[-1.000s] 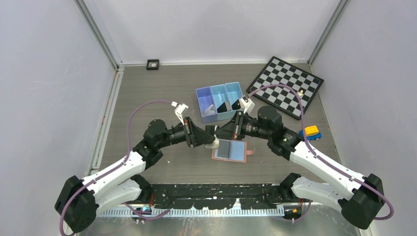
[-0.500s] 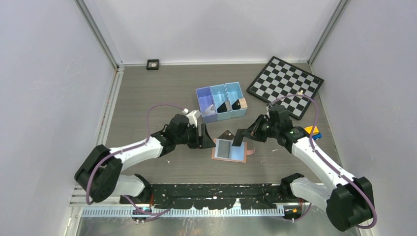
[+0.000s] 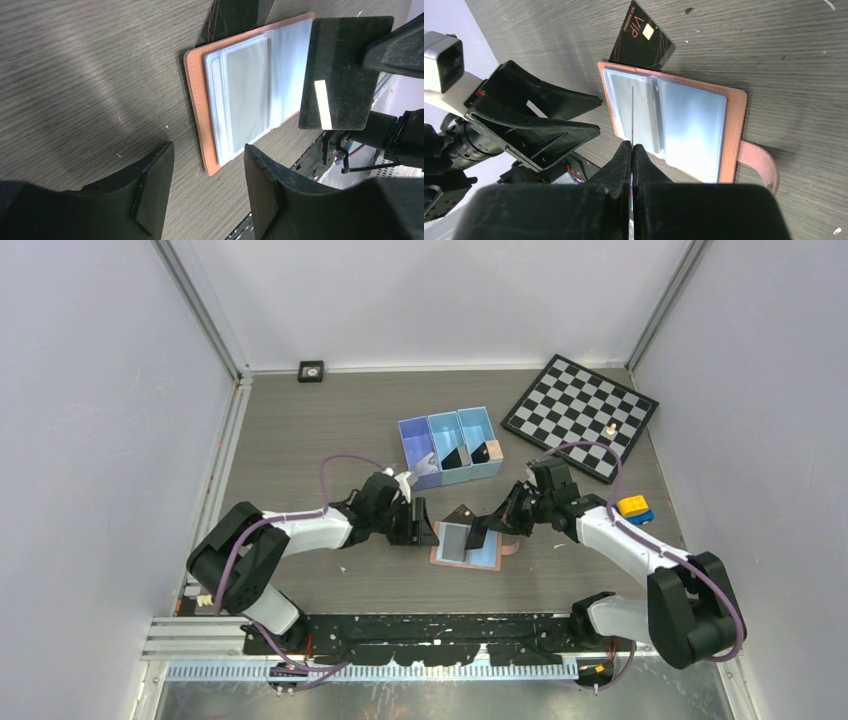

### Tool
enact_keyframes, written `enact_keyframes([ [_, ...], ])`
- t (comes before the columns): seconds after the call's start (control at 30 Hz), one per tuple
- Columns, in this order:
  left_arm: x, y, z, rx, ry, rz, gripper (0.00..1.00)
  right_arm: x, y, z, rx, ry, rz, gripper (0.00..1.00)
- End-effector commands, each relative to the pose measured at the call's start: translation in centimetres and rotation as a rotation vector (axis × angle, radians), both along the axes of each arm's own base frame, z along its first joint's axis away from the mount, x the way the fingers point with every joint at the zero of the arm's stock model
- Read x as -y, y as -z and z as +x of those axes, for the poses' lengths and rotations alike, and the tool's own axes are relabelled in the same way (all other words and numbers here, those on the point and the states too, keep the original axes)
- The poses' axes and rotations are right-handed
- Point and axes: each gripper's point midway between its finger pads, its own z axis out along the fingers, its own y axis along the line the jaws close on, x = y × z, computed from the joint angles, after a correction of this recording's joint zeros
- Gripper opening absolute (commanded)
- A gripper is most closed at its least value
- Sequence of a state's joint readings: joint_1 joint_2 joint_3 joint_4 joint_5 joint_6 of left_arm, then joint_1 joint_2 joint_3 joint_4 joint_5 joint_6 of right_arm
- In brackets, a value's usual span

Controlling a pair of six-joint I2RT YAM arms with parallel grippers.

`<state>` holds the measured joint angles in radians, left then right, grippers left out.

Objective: Put the credit cards into the card holder
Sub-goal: Insert the credit card into the card holder.

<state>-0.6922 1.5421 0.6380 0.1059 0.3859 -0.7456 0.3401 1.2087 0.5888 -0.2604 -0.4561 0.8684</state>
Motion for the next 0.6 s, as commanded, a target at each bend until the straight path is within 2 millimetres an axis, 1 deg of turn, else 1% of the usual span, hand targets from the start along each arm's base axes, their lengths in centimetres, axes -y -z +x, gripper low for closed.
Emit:
enact_keyframes([
  [0.0, 1.3, -1.0, 1.1, 0.057, 0.036, -0.03, 0.54, -0.7, 0.0, 0.5, 0.054, -0.069, 0.021, 0.01],
  [0.1, 1.3, -0.5, 1.1, 0.049, 0.045, -0.015, 0.47, -0.9, 0.7, 0.6, 0.043, -0.089, 0.024, 0.0],
  [0.23, 1.4, 0.1, 1.2, 0.039, 0.054, 0.008, 0.41, -1.1, 1.8, 0.6, 0.023, -0.113, 0.017, 0.0],
  [0.57, 1.0, 1.1, 1.0, 0.027, 0.057, 0.059, 0.39, -0.6, 3.5, 0.2, 0.001, -0.144, -0.025, 0.0],
])
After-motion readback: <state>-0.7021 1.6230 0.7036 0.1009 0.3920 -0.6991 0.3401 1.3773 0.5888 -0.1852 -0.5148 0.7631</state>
